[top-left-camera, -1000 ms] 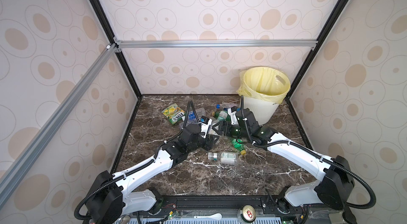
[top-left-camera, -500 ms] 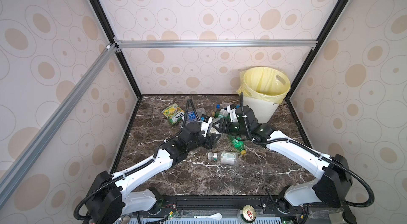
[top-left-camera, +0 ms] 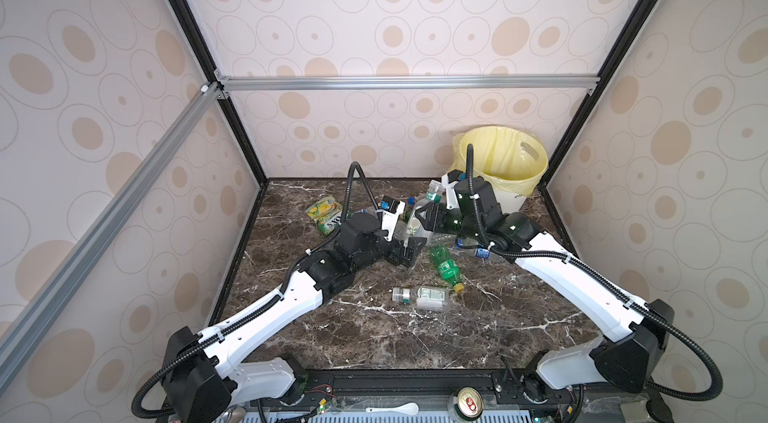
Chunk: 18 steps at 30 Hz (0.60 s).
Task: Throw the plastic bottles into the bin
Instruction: 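Carry the tea bottle over the bin with the right gripper and release it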
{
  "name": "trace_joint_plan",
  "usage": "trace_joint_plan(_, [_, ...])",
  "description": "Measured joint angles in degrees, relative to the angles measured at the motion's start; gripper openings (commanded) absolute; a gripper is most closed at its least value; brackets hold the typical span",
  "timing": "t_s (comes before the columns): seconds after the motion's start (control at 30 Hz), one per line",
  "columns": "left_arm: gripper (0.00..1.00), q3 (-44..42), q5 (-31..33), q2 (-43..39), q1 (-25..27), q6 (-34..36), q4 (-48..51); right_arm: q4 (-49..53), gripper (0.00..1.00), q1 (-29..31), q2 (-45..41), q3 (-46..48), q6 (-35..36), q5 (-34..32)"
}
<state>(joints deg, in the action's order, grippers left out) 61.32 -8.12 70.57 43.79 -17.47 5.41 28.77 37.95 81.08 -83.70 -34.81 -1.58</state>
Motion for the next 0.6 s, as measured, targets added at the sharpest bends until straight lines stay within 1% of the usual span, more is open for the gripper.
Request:
trace_joint_plan(0.2, [0.99, 7.34, -0.46, 4.5, 0.0, 3.21, 0.17, 6.71, 0.47, -2.14, 0.0, -12.15, 7.48, -7.74])
trace_joint_plan(0.37, [0.99, 16.0, -0.74, 10.75, 0.02, 5.88, 0.7, 7.67, 0.48, -3.02, -0.59, -21.66, 16.41, -15.72])
trace_joint_plan(0.6, [0.99, 29.46, -0.76, 19.21, 0.09, 9.66, 1.99, 2.34, 0.48, -3.26, -2.86, -25.2, 29.51, -24.55])
